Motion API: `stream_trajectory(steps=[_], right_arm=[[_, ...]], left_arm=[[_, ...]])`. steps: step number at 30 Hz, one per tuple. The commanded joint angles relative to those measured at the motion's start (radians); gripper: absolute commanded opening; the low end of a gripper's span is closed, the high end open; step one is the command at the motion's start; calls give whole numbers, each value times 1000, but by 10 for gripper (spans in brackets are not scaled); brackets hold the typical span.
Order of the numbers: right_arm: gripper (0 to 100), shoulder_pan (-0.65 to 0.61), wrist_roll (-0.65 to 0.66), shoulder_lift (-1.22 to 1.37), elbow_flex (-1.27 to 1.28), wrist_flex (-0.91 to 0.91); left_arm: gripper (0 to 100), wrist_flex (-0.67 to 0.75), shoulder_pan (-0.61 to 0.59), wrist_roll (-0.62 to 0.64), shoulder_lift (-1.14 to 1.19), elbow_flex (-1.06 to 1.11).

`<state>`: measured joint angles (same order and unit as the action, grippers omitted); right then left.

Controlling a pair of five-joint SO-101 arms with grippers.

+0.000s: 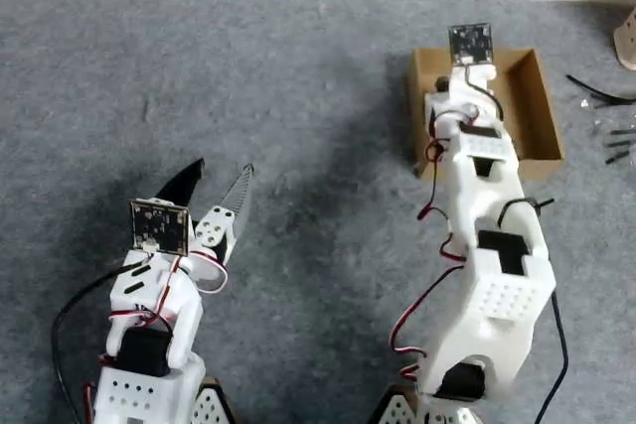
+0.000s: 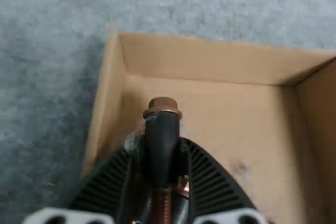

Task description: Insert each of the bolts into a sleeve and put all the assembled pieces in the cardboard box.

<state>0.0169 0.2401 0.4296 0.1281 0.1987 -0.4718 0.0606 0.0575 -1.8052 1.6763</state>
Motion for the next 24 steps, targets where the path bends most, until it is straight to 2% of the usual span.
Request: stream_trajectory(steps=[1, 6, 12, 17, 24], right_arm=[[18, 25, 15, -18, -62, 4], [144, 33, 14, -19, -62, 5], [156, 50, 5, -137, -31, 13], [156, 41, -75, -423, 160, 16], [156, -64, -92, -960, 639, 10]], left_arm=[[220, -2, 18, -8, -8, 19], [220, 0, 18, -8, -8, 19], [220, 0, 18, -8, -8, 19], [220, 0, 18, -8, -8, 19], [220, -3, 18, -8, -8, 19]])
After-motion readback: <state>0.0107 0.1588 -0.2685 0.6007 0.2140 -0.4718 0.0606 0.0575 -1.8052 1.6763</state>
